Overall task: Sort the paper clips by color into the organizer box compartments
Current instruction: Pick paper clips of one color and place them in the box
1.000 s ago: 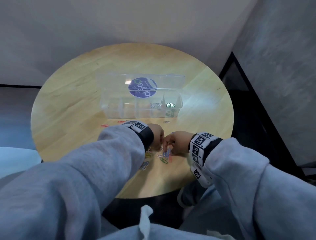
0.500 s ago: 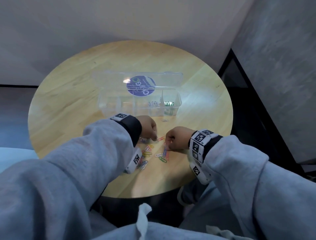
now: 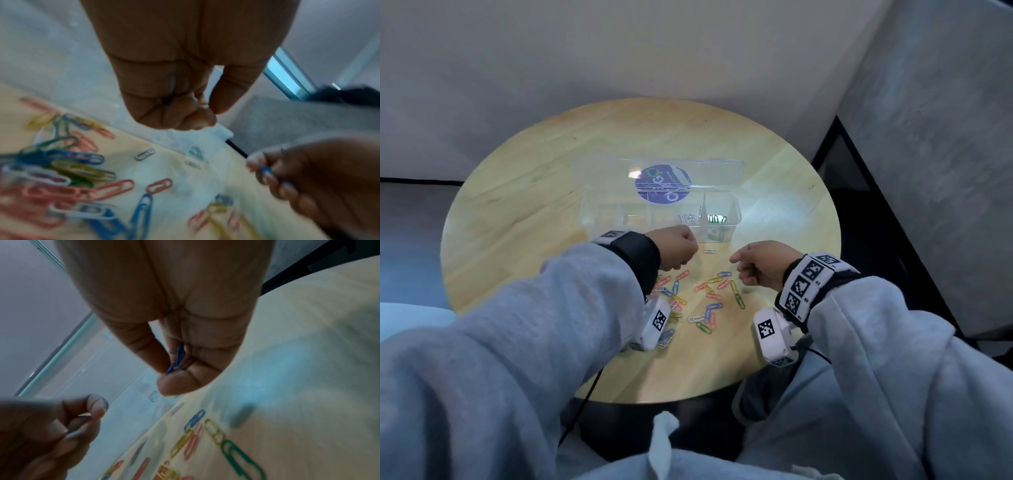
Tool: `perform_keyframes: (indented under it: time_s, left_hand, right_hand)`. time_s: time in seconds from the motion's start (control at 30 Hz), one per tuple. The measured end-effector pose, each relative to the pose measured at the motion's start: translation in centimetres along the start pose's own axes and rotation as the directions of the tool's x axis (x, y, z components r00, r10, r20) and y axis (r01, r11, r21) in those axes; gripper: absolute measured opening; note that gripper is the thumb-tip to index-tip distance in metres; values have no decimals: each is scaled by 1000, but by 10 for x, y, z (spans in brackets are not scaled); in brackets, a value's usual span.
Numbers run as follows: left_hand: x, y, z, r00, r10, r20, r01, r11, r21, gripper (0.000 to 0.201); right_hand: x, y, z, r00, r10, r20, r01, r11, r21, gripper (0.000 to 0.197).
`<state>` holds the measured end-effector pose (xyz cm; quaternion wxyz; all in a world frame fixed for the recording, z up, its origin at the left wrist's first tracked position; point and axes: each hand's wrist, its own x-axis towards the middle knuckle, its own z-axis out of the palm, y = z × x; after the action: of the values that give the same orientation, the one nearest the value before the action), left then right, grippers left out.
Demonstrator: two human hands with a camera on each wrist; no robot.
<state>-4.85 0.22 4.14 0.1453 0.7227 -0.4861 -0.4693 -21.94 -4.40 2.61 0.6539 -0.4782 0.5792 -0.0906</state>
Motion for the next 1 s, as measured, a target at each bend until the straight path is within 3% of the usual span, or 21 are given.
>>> perform_keyframes:
  time_s: [0.1,0.2,0.3,0.4,0.53,0.67,0.87,1.0]
  left_hand:
    - [-6,3,12,994,82,69,-103,901,422,5]
    - [-8,4,27,989,74,127,-135,794,593,12]
    - [-5,2,39,984,35,172,-139,757,638,16]
    - [-3,2,45,981,21,191,-140,755,640,14]
    - [-2,1,49,982,22,185,-142,732,666,9]
    - [2,-3,54,983,-8,186,-127,698,705,14]
    - [5,2,63,987,-43,157,-92,649,755,34]
    - [8,5,65,987,-68,147,-69,647,760,28]
  right_hand:
    - [0,3,0,1000,19,-15,-18,999,47,20]
    - [0,5,-1,999,-47,-21,47,999,3,21]
    - [0,7,-2,990,-138,-17,138,990,-2,24]
    - [0,8,-3,988,-146,-38,147,989,15,32]
    - [-1,6,-3,995,-54,-79,56,998,32,30]
    - [-1,4,0,999,28,-25,-25,996,82,36]
    - [0,3,-4,995,94,-16,-83,938,336,29]
    - [7,6,-8,991,92,-98,-70,977,201,26]
